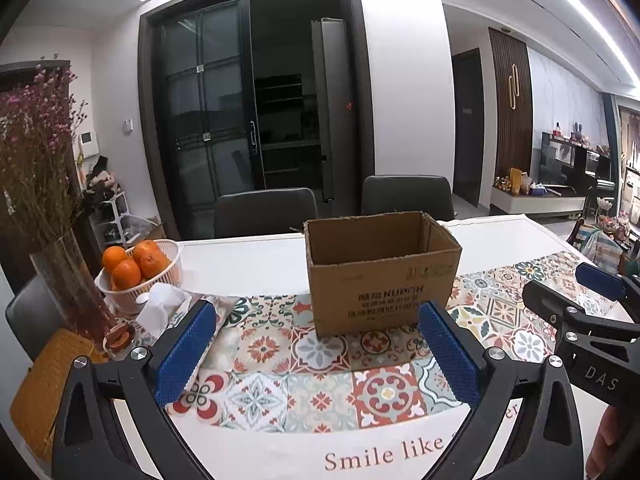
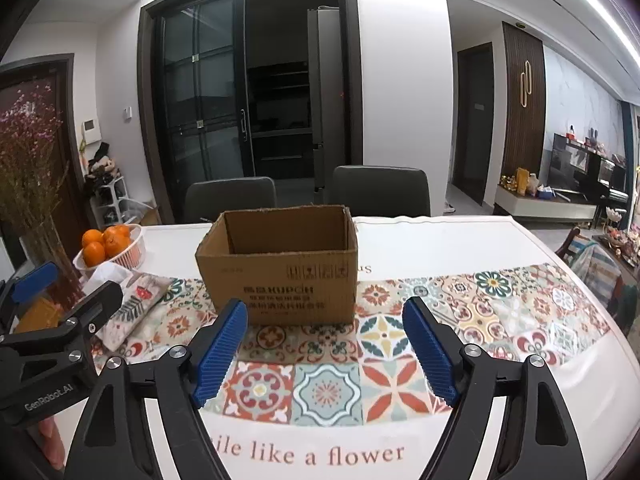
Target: Organize rigid objects
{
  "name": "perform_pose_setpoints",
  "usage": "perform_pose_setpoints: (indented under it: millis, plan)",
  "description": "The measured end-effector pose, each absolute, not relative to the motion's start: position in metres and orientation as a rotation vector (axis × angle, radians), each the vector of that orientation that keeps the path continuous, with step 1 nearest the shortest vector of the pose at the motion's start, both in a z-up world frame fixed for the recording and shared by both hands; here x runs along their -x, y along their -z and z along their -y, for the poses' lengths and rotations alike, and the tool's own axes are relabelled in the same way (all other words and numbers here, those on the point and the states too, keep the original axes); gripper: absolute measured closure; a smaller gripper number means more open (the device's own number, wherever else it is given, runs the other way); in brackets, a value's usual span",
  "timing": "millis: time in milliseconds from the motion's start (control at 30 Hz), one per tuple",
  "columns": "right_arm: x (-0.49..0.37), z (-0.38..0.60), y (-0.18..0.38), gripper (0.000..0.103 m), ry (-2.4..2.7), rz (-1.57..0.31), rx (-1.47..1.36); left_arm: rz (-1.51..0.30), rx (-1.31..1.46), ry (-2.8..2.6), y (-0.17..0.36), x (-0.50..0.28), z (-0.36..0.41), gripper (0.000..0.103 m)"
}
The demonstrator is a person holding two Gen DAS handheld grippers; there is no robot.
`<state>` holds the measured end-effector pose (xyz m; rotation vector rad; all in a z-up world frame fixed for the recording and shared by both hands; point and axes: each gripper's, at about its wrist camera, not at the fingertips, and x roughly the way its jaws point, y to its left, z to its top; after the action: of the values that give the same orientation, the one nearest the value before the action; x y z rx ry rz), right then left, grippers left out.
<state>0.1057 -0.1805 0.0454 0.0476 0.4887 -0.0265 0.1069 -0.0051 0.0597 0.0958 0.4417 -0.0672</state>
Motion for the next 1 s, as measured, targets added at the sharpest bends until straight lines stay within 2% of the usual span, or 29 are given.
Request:
perform_pose_setpoints:
  millis: [333, 1000]
  plan:
    - [-0.082, 0.175, -0.039, 0.021, 0.011, -0.475, -0.067, -0.438, -0.046, 0.087, -0.056, -0.075, -0.003, 0.0]
    - [-0.063, 0.166, -0.038, 0.02, 0.019, -0.452, -0.036, -0.421, -0.071, 0.059, -0.054, -0.058, -0.003, 0.0]
